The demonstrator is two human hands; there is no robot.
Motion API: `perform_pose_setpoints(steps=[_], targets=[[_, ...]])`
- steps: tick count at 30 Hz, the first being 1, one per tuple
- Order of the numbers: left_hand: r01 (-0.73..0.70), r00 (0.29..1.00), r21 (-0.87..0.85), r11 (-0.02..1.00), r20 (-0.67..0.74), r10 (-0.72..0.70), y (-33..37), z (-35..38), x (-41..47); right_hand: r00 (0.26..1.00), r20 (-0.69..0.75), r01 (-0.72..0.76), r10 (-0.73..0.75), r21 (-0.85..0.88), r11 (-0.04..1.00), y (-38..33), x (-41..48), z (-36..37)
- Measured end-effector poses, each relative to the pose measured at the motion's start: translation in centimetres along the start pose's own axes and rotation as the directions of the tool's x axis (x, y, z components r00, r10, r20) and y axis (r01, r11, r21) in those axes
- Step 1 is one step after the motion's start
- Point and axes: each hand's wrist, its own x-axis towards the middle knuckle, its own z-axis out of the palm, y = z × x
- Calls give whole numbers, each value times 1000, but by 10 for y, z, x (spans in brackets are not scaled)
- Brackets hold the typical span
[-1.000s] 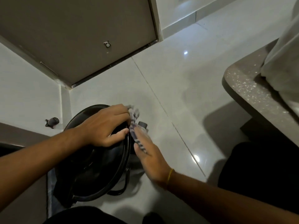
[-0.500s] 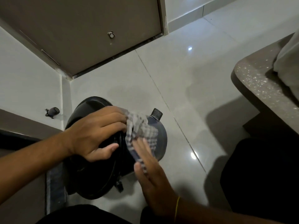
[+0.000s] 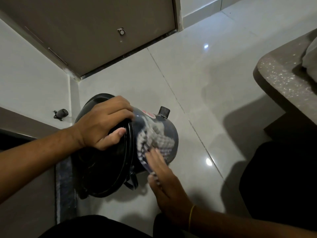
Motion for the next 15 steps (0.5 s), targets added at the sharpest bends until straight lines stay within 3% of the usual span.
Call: perform_pose_setpoints(steps=[2,4,6,8,10,12,13,15], targets=[[23,1000,10,1000,-8,-23,-2,0,0,977,9,-213,213,36,976,15,-11,-5],[53,999,12,999,-9,-52,-3,0,0,878,-50,-460,476,186,868,28,4,-10],[54,999,20,998,-10,-54,1,2,-1,789,-112,-558,604,281,781,30,36,-20],[46,999,24,999,-10,-45,4,4,-2,755,-176,-546,631,364,755,24,64,-31],[35,999,21,999,-6,-35,5,5,-1,825,-229,-432,516,333,838,6,77,-34],[10,1000,19,1000,11,-11,7,4,-2,960,-187,-186,209,133,973,-19,73,-26],[-7,1000,23,1000,16,7,8,4,-4,990,-126,-55,62,53,997,-28,69,-22],[-49,999,26,998,26,48,13,3,-8,995,-38,87,-87,0,996,-29,59,-21]])
